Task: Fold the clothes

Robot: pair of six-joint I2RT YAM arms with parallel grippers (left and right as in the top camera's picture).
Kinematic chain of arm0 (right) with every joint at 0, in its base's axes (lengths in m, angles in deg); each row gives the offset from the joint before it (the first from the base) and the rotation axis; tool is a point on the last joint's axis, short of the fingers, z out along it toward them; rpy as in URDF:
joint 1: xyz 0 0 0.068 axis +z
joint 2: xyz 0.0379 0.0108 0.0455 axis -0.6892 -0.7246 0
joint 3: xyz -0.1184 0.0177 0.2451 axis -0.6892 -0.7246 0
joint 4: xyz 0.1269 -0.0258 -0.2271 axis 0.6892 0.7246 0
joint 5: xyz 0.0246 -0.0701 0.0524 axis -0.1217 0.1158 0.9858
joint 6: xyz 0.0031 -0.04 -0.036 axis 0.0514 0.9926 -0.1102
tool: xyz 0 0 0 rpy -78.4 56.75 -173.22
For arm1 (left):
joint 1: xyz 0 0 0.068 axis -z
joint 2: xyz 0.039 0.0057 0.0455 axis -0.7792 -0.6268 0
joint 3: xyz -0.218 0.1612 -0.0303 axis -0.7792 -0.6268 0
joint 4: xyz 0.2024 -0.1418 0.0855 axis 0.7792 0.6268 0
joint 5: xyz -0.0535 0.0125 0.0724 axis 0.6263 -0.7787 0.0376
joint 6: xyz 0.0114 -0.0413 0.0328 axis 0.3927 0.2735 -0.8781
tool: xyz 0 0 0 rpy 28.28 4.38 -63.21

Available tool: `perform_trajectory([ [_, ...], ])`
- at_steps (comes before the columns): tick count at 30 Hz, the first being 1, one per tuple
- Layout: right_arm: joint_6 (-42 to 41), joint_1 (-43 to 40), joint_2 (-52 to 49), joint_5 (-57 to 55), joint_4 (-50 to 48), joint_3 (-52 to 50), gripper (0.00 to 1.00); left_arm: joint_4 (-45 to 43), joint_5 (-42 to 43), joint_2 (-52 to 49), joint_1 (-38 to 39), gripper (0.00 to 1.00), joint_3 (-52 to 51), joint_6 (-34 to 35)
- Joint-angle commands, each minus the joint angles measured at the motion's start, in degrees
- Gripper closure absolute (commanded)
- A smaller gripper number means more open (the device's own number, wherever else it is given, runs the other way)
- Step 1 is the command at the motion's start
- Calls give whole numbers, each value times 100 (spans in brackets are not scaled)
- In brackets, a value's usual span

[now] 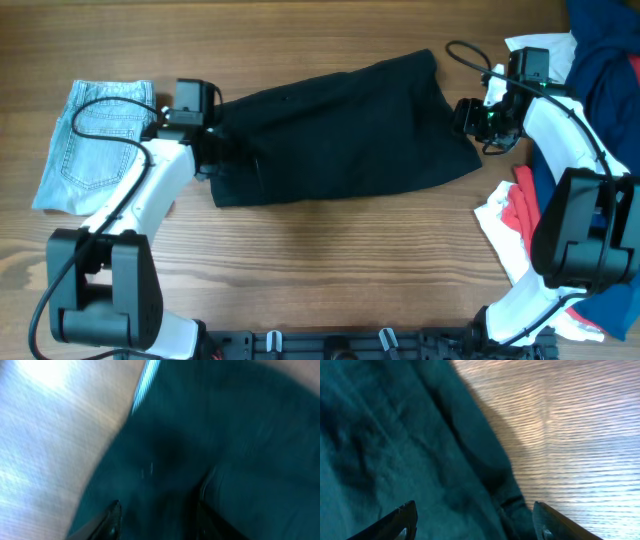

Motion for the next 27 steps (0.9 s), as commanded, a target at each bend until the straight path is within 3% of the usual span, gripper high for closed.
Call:
perform_trajectory([
  [1, 380, 74, -85, 179, -68, -133, 25, 79, 313, -59, 334, 48, -74, -107],
  [3, 407, 129, -87, 195, -116, -269, 26, 55, 306, -114, 507, 40, -79, -109],
  [10, 337, 236, -87, 136, -745, -1185, 30, -52, 144, -511, 767, 36, -79, -107],
  [12, 326, 236, -87, 138, -704, -1215, 46, -50, 168, -658, 767, 34, -79, -107],
  [15, 212, 236, -85, 133, -321, -1215, 92, 22, 271, -890, 767, 32, -79, -109],
  [16, 181, 227, -85, 114, -184, -1215, 96, 107, 297, -927, 767, 32, -79, -109],
  [23, -872, 225, -85, -1019, 1305, -1215, 96, 1591, 225, -949, 761, 50, -79, -219],
  [27, -981, 225, -57, -1010, 1705, -1215, 96, 1755, 229, -914, 763, 57, -76, -466],
])
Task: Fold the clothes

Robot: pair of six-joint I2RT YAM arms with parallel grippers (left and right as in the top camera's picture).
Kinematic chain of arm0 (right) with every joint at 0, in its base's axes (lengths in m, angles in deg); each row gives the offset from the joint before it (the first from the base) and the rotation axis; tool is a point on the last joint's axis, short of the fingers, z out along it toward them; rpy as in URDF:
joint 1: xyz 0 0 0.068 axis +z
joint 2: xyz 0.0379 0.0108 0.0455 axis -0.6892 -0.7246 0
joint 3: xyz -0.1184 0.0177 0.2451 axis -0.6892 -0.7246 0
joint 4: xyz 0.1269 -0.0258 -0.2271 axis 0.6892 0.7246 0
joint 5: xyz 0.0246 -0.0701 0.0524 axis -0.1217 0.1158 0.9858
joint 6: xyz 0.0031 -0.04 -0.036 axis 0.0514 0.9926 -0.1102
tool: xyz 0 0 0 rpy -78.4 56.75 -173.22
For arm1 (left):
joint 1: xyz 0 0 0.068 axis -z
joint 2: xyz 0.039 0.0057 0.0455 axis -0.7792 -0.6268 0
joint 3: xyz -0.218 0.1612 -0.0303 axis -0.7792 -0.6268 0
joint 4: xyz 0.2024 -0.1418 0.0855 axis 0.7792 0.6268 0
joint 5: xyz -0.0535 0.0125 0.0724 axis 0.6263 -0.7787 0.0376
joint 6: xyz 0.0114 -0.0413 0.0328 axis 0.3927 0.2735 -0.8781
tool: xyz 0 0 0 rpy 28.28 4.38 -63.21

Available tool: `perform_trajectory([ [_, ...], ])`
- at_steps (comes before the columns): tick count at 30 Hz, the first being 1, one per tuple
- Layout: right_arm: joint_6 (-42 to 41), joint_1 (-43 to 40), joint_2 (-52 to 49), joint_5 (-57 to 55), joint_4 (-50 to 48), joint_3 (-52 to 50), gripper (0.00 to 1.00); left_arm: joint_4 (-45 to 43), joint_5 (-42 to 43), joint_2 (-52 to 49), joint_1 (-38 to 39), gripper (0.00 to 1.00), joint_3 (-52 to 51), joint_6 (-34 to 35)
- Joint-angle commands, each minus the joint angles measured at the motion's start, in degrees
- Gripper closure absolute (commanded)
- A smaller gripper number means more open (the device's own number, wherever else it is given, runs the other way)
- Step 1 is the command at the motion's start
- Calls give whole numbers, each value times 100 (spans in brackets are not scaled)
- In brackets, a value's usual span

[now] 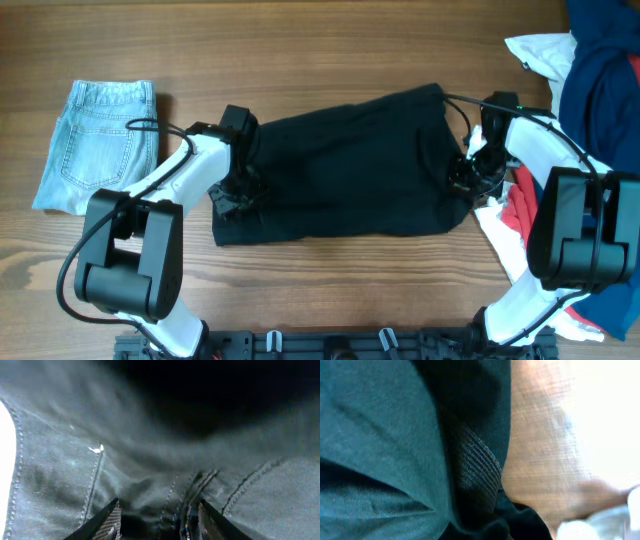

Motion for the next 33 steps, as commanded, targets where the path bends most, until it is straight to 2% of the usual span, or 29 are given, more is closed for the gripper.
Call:
perform_trajectory([
  [1, -332, -2, -70, -682, 295, -164, 96, 61, -70, -66, 11, 58, -79, -334],
  [7, -619, 4, 555, -584, 586, -164, 95, -142, -398, 673, 11, 55, -79, -352],
  [9, -752, 2, 1012, -597, 437, -164, 85, -330, -380, 1016, 13, 50, -79, -348],
  [10, -739, 2, 1191, -601, 195, -164, 31, -433, -310, 1132, 13, 47, -79, -350],
  [11, -730, 2, 1283, -627, -57, -164, 5, -516, -232, 1180, 13, 46, -79, -350],
  [12, -688, 2, 1340, -643, -367, -164, 0, -588, -160, 1191, 13, 45, -79, -352],
  [14, -238, 2, 1353, -640, -1102, -164, 3, -612, -149, 1187, 13, 43, -79, -350],
  [17, 310, 9, 1320, -522, -2033, -164, 16, -612, -153, 1185, 13, 43, -79, -348],
  [20, 452, 9, 1128, -439, -2586, -164, 39, -614, -153, 1182, 13, 42, -79, -348],
  [22, 452, 9, 1005, -313, -2697, -164, 47, -614, -153, 1182, 13, 42, -79, -348],
  [23, 459, 9, 874, -138, -2785, -164, 48, -614, -153, 1182, 13, 39, -79, -348],
  [28, 470, 9, 313, 498, -3152, -164, 46, -632, -153, 1182, 13, 39, -79, -348],
  [33, 463, 9, 221, 789, -3613, -164, 46, -632, -153, 1182, 13, 39, -79, -345],
])
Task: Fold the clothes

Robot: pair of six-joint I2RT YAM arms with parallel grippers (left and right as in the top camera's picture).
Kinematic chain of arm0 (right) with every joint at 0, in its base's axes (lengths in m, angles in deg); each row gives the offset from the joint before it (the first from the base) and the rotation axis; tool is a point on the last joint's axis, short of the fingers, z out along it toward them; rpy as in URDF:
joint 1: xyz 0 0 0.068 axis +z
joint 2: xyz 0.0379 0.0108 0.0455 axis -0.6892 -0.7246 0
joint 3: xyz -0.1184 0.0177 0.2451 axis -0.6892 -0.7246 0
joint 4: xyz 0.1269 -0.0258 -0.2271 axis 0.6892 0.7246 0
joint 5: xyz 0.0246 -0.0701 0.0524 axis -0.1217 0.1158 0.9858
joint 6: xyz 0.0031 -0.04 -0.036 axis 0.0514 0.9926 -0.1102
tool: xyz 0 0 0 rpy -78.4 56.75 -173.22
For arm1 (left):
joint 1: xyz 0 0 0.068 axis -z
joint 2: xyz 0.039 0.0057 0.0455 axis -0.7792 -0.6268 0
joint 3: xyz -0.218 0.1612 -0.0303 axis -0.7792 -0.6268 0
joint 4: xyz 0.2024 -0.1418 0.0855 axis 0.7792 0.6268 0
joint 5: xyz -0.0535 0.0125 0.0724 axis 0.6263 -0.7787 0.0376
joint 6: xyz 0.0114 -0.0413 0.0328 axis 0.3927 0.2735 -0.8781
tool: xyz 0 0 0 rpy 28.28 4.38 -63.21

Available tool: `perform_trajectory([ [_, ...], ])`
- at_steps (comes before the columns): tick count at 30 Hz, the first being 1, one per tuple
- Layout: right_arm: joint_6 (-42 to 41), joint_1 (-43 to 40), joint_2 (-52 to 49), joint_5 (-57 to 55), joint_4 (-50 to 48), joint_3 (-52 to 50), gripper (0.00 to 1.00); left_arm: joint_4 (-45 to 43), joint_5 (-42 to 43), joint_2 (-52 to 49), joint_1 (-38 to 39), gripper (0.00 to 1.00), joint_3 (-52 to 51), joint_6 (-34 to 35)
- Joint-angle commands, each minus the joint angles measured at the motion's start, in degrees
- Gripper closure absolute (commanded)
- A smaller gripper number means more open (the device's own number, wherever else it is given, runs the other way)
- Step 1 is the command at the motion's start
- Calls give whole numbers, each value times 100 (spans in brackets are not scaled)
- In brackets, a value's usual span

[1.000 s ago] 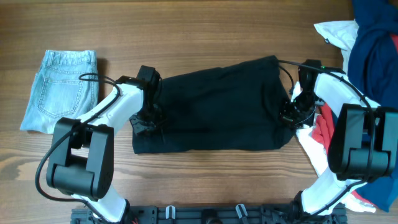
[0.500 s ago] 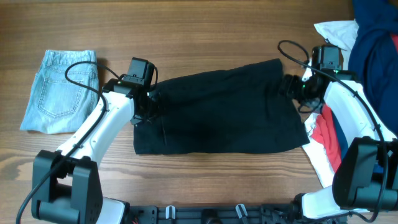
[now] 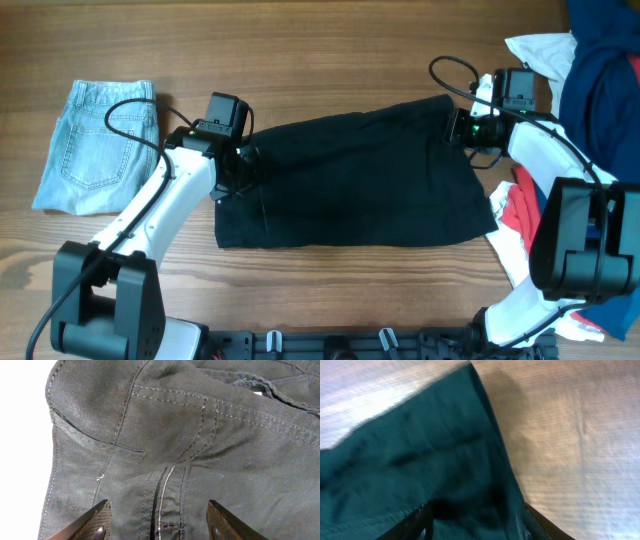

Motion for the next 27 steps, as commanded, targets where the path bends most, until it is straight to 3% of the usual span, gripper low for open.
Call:
perform_trajectory([
  [1, 94, 9, -96, 343, -339, 17, 46, -11, 26, 44, 11, 39, -15, -46],
  [14, 92, 9, -485, 564, -640, 15, 46, -9, 26, 44, 11, 39, -15, -44],
  [15, 90, 9, -481, 669, -699, 17, 53, -11, 26, 44, 11, 39, -15, -44],
  [17, 87, 9, -481, 680, -691, 17, 78, -11, 26, 44, 11, 39, -15, -44],
  [19, 61, 7, -476, 680, -634, 28, 95, -11, 26, 44, 11, 39, -15, -44],
  [27, -278, -4, 568, 367, -264, 181, 96, -11, 26, 44, 11, 39, -15, -44],
])
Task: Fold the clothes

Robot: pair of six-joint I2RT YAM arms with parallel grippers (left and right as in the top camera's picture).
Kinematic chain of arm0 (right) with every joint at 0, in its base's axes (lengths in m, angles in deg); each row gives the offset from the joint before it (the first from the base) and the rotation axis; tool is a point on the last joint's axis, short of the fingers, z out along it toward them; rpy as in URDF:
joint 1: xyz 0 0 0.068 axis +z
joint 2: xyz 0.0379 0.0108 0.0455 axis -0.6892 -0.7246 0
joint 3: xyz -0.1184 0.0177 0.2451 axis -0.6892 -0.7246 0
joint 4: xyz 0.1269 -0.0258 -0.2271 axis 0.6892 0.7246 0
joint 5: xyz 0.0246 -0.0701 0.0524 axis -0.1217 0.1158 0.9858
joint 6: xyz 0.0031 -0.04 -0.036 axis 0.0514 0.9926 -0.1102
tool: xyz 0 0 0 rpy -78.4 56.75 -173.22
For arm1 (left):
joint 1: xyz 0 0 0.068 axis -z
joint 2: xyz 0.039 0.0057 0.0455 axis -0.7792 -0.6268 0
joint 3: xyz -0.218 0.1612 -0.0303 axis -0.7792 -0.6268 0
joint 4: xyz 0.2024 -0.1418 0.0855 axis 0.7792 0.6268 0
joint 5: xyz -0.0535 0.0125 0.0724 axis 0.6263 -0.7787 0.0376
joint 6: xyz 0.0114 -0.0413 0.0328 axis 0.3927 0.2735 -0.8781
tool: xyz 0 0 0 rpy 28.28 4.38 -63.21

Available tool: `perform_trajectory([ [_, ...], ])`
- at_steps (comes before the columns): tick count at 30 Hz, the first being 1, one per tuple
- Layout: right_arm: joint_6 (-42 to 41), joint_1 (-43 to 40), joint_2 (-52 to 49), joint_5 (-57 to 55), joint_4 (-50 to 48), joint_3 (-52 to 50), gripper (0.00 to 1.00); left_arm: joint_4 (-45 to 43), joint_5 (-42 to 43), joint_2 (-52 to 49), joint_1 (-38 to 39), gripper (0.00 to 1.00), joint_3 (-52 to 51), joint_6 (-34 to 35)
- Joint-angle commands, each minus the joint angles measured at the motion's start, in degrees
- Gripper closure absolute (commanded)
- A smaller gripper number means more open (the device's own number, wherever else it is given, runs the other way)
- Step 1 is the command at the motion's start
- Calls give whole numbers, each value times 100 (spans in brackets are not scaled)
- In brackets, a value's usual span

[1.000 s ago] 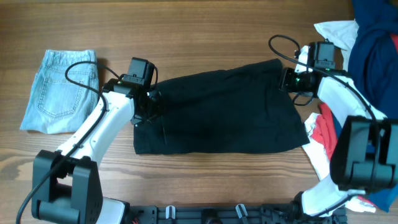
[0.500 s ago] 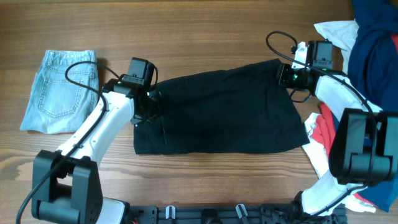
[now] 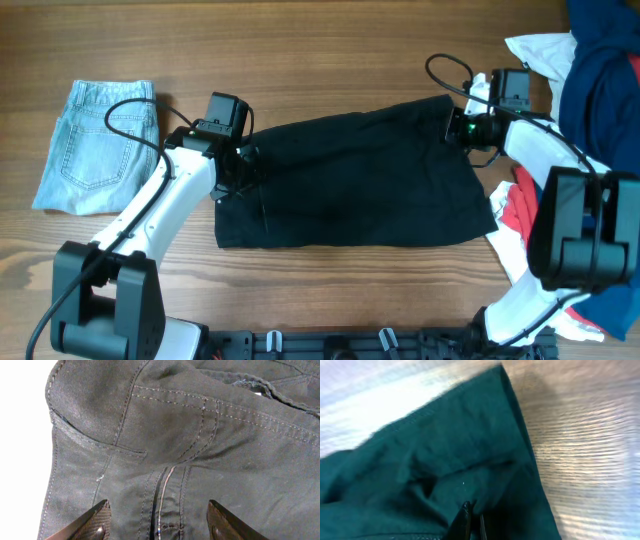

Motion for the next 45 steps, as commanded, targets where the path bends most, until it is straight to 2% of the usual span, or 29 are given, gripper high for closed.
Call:
perform_trajectory([
  [1, -321, -4, 901, -313, -68, 149, 96, 0, 24, 44, 11, 39, -15, -46],
  [6, -348, -2, 1268, -398, -708, 146, 96, -2, 24, 44, 11, 38, -15, -46],
  [12, -422, 37, 968, -396, -1086, 146, 95, -31, 22, 44, 11, 38, -15, -46],
  [19, -426, 225, 424, -398, -2159, 146, 93, -42, 22, 44, 11, 38, -15, -46],
  [21, -435, 299, 122, -396, -2529, 146, 84, -39, 24, 44, 11, 38, -15, -46],
  [24, -472, 378, -280, -396, -2730, 146, 58, -39, 22, 44, 11, 38, -15, -46],
  [26, -472, 382, -490, -396, -2721, 146, 36, -39, 24, 44, 11, 38, -15, -46],
  [28, -409, 358, -538, -398, -2557, 146, 1, -17, 22, 44, 11, 38, -15, -46],
  [33, -407, 149, 22, -398, -2024, 146, 0, -13, 22, 44, 9, 39, -15, -46],
  [36, -409, -114, 861, -400, -1521, 146, 1, -15, 22, 44, -13, 39, -15, -46],
  [41, -407, -240, 1978, -385, -90, 146, 0, 46, 24, 44, -243, 39, -15, -44],
  [43, -404, -240, 2144, -197, 612, 146, 0, 87, 26, 44, -404, 31, -15, -20],
  [45, -402, -240, 2142, 109, 1198, 136, 0, 83, 208, 44, -601, 16, -15, -2],
])
